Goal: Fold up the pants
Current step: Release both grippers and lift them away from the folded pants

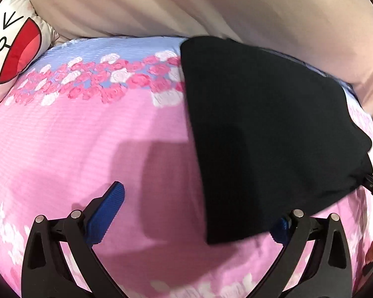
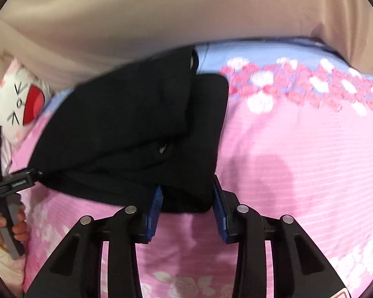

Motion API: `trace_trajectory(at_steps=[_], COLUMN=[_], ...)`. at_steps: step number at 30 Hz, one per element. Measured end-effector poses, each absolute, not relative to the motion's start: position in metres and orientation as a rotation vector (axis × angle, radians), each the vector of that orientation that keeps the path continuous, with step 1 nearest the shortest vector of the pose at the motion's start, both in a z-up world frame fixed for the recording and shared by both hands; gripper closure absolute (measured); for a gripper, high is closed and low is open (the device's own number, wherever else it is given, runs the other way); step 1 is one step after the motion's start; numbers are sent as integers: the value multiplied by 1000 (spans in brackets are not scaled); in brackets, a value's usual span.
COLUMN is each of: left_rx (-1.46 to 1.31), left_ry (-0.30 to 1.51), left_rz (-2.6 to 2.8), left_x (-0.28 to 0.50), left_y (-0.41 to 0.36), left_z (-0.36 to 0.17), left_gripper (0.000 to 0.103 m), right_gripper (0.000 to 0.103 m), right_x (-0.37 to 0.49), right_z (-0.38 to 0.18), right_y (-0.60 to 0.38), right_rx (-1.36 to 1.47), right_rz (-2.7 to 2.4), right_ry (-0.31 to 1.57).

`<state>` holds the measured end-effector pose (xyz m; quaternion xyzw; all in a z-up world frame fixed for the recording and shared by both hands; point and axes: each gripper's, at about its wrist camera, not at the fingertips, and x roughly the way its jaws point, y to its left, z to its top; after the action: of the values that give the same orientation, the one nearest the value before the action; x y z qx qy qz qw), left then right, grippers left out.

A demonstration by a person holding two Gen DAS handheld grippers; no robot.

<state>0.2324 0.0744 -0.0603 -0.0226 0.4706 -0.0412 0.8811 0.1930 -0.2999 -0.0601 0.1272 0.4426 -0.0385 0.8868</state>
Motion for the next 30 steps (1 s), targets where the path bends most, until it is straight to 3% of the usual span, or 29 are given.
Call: trace_trajectory(at_steps=[4,11,16,21,22,25,30], left_rx=[14,80,116,129,119,105,87], left_ry=[1006,873,851,819,809,788,753], left_rz=[-78,-140,-88,-42,-50,-55,-58], left_x=[223,173,200,187,181,161,126], left_y=[67,40,10,-2,-1,-4,-8], left_z=[-57,-6,-9,-5,0,13,35], left_gripper=[5,5,5,5,5,5,5], right_gripper=[65,65,62,61,60,43,39], right_x=[186,179,224,175,162,130,87], right_z=[-64,3,-44,-7,3,25,41], right_y=[-306,-276,-266,-258,-253,-244,-233], right_rx=[291,213,128,210,204,201,216], right_rz=[-103,-44,-102,-128,-144,-187,-213], right_ry=[967,780,925,801,772,705,664])
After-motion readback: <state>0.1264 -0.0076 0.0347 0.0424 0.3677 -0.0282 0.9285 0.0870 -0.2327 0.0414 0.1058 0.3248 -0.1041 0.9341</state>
